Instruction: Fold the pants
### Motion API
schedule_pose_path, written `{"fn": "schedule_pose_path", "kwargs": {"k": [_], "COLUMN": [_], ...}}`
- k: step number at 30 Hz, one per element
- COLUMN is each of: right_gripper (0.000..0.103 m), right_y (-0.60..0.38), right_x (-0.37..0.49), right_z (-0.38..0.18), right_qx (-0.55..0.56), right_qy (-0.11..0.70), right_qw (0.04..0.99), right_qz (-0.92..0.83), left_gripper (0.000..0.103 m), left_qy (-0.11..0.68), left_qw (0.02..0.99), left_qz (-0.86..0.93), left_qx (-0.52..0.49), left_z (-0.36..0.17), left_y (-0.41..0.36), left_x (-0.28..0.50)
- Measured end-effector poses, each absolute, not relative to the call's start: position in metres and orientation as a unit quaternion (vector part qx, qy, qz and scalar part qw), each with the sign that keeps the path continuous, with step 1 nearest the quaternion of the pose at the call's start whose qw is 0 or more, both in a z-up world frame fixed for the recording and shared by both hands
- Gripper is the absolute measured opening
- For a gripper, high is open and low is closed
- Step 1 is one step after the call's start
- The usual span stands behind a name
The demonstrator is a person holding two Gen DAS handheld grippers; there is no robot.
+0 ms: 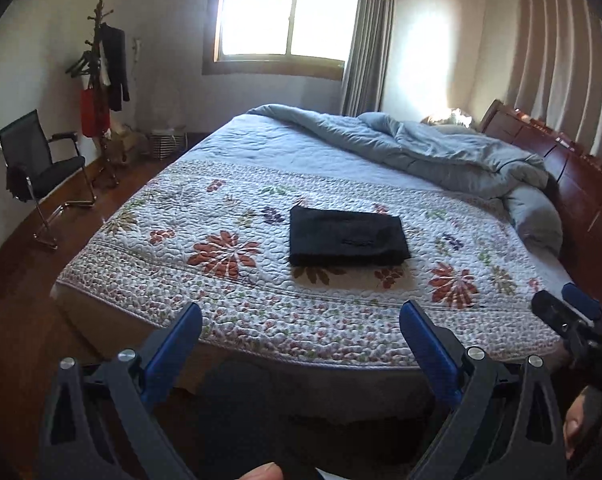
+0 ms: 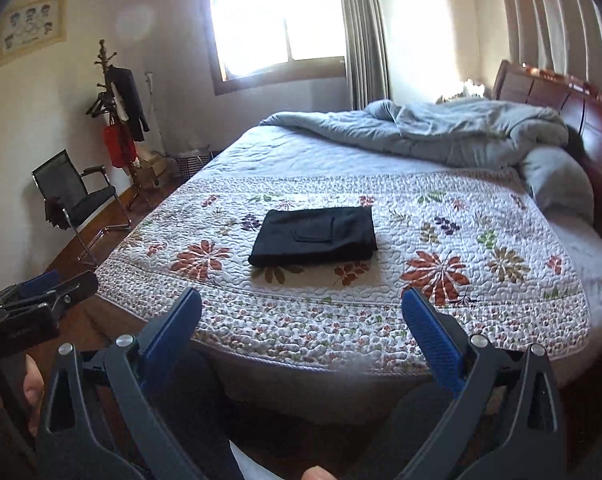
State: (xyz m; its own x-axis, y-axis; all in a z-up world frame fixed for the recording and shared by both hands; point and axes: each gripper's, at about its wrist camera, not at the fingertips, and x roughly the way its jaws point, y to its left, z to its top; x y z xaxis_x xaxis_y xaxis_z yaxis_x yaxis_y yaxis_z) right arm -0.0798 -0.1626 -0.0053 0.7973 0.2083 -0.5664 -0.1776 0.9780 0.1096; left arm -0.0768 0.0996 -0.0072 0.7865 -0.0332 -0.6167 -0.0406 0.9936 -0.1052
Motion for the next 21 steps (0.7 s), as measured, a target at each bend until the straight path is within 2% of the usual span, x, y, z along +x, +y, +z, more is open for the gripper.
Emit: {"fn": "schedule_pose_path", "kwargs": {"k": [8,21], "right_gripper": [0.1,0.1], "right_y": [-0.152,-0.155], "right_x": [-0.108,-0.089], "right_z": [0.007,0.001], "right_qx": [0.011,0.012], "right_qy": [0.298,0.319], "right_qw": [0.949,0.941], "right_qz": [0.105,0.112], "left_gripper": [0.099,0.099], "left_qy": [0.303,0.307], "left_qw": [0.951,0.95], "left_qz": [-0.004,0.022], "left_qx": [-0.057,-0.05], "left_z": [0.011,0.014], "left_y": [0.09,0.088], "left_x": [-0.107,-0.09]}}
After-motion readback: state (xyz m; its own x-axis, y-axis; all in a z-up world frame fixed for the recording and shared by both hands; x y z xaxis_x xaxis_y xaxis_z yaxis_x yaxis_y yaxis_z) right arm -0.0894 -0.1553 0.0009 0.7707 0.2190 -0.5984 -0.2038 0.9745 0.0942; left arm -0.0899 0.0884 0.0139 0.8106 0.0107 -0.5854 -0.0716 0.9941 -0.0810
